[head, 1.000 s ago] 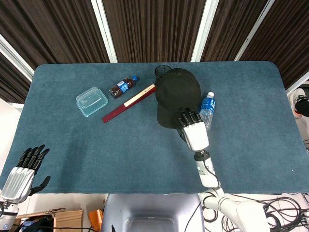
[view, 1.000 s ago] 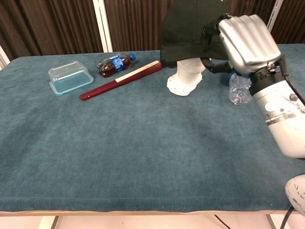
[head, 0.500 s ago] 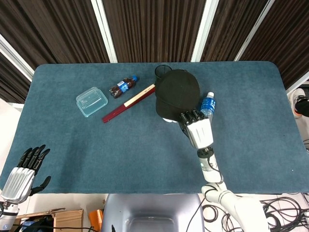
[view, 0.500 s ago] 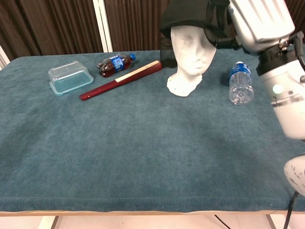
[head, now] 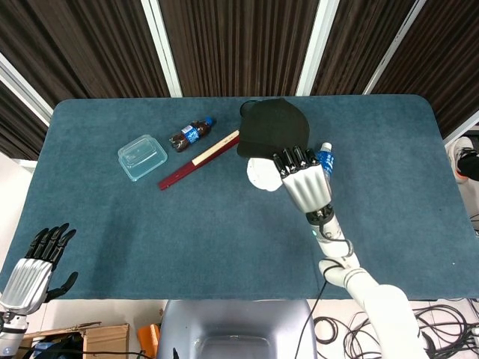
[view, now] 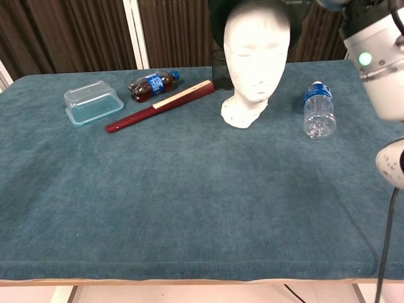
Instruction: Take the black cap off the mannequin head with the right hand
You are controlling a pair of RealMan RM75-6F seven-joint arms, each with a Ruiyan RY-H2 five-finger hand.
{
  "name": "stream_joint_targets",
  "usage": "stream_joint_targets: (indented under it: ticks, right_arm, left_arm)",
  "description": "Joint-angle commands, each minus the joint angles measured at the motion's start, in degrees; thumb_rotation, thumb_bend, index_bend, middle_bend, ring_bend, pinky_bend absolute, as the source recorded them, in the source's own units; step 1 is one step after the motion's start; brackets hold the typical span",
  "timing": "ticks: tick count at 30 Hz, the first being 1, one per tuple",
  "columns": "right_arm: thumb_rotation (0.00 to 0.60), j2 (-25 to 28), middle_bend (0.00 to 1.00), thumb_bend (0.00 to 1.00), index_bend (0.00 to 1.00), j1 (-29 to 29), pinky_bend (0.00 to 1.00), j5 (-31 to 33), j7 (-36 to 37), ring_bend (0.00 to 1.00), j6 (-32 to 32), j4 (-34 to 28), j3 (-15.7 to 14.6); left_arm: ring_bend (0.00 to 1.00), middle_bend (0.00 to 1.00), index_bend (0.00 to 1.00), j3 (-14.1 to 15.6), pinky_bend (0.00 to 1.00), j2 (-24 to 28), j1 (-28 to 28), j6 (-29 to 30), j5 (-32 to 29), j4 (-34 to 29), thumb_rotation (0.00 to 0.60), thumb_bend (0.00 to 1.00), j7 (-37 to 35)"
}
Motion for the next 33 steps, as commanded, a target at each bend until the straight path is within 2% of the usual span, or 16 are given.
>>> stream_joint_targets:
  ticks: [1,9,12,16,18,25,29,33]
  right_arm:
    - [0.6,2.0,0.72,0.38,1.0,1.1,0.89,-0.3,-2.2,0.61,0.2,-0.8,-0.5]
    - [0.6,7.4,0.72,0.38,1.0,2.6,0.89,0.1,-6.6,0.61,-1.2,-2.4,-0.7]
    - [0.6,9.6,0.72,0.38,1.0,1.6,0.89,-0.2,-6.5,0.61,0.2,-3.7,-1.3]
    - [0.6,13.5,0.72,0.38,1.0,-2.0,0.9,-2.9,-5.9,0.61,5.8,-7.3,-4.2]
    - [0.6,16.3,0.73,0.38,1.0,-5.1,0.9,-5.1,-6.7,0.61,9.6,-10.0,-6.6]
    - [0.6,24.8,0.73,0.38,1.0,-18.6,0.9,-10.7,-10.4,0.61,18.4,-17.3,-15.0]
    - [0.6,25.1,0.73,0.38,1.0,-24.8,0.9,-10.7,-9.2,0.61,18.9,-14.3,-17.7]
    - [0.6,22.1,0.73,0.38,1.0,-29.8,0.9,-8.1,-4.8,0.61,16.5,-6.3,-18.0]
  left_arm:
    - [0.03,0.01,0.0,0.0,0.05,0.0,0.0,0.0,0.0,0.0,0.6,0.36,0.0]
    - [0.03,0.01,0.0,0.0,0.05,-0.1,0.0,-0.4,-0.3,0.0,0.6,0.36,0.2]
    - [0.03,0.01,0.0,-0.1,0.05,-0.1,0.0,-0.3,-0.4,0.0,0.6,0.35,0.1]
    - [0.03,0.01,0.0,-0.1,0.05,0.0,0.1,-0.1,-0.3,0.0,0.6,0.35,-0.2]
    - [0.03,0.02,0.0,0.0,0.05,0.1,0.1,0.0,-0.2,0.0,0.6,0.35,-0.3]
    - [0.03,0.02,0.0,0.3,0.05,0.1,0.2,0.2,0.5,-0.3,0.6,0.35,0.0]
    - [0.03,0.02,0.0,0.5,0.05,-0.2,-0.1,-0.3,0.8,-0.5,0.6,0.35,0.5]
    - [0.03,0.02,0.0,0.6,0.05,-0.4,-0.3,-0.7,1.0,-0.7,0.6,0.35,0.9]
